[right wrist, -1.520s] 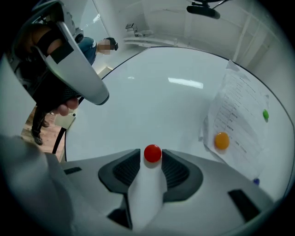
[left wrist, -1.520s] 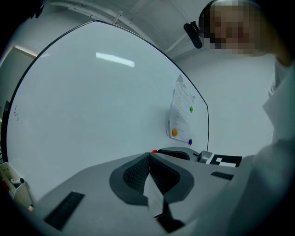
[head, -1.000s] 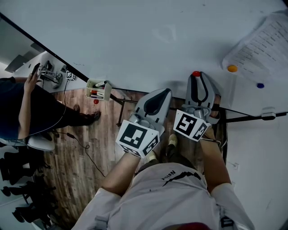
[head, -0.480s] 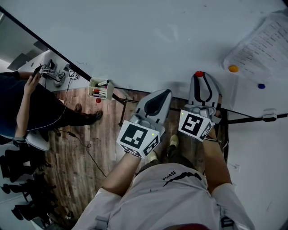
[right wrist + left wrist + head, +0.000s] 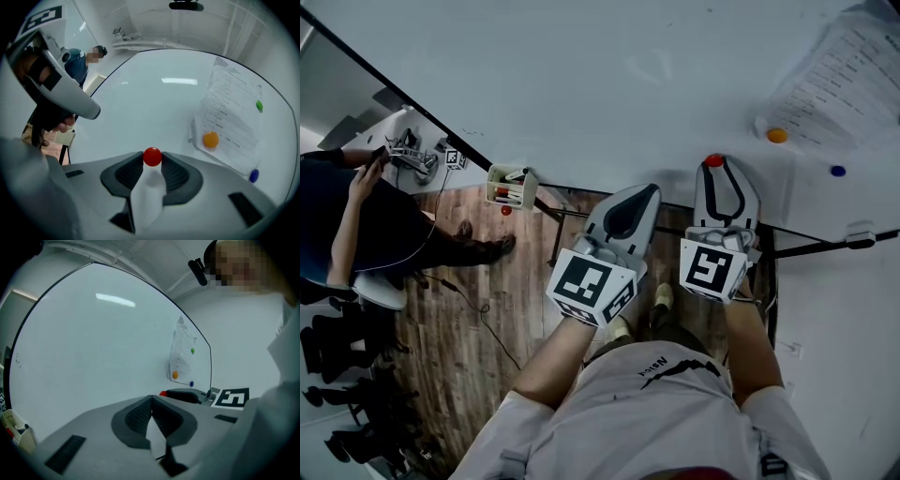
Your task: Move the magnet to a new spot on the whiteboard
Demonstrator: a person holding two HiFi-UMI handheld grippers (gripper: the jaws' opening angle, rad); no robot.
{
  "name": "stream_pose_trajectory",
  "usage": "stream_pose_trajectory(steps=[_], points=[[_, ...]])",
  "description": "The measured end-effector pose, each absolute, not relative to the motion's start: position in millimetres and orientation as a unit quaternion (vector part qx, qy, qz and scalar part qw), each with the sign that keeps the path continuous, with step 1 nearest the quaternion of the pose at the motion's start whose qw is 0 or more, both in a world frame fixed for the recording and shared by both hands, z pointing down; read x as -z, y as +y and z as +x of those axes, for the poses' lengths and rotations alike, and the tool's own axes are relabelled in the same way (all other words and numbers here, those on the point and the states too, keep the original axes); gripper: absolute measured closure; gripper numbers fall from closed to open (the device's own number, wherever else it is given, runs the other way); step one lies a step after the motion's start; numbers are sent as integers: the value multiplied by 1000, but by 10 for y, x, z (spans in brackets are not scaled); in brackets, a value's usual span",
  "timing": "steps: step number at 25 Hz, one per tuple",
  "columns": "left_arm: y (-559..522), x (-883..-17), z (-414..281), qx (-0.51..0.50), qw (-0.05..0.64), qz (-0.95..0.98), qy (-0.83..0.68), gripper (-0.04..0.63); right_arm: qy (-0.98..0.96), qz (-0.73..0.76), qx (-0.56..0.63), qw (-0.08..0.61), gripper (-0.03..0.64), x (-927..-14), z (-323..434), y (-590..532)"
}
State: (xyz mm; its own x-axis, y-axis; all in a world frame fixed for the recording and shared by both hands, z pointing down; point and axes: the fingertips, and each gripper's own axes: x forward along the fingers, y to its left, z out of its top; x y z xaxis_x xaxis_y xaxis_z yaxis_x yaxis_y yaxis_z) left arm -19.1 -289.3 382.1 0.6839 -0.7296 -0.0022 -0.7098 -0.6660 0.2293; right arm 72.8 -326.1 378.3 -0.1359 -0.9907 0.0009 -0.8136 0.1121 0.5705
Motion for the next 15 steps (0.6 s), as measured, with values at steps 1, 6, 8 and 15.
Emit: stream_pose_trajectory(steps=[1,6,8,15], points=[[-2880,-3809,-178,47,104,912,-394,584,-722,626,221,194,488,-3759,729,-3229],[-2796,-3745,-133,47,99,914,-390,584,-732,624,209,178,488,-3622,720,-3056],[-2750,-3713,-117,47,96,916,-387,584,-738,623,202,163,488,-3552,716,-2980],[-2580,-3593,-81,41,85,920,-380,584,-750,625,177,126,488,-3363,737,-2734]])
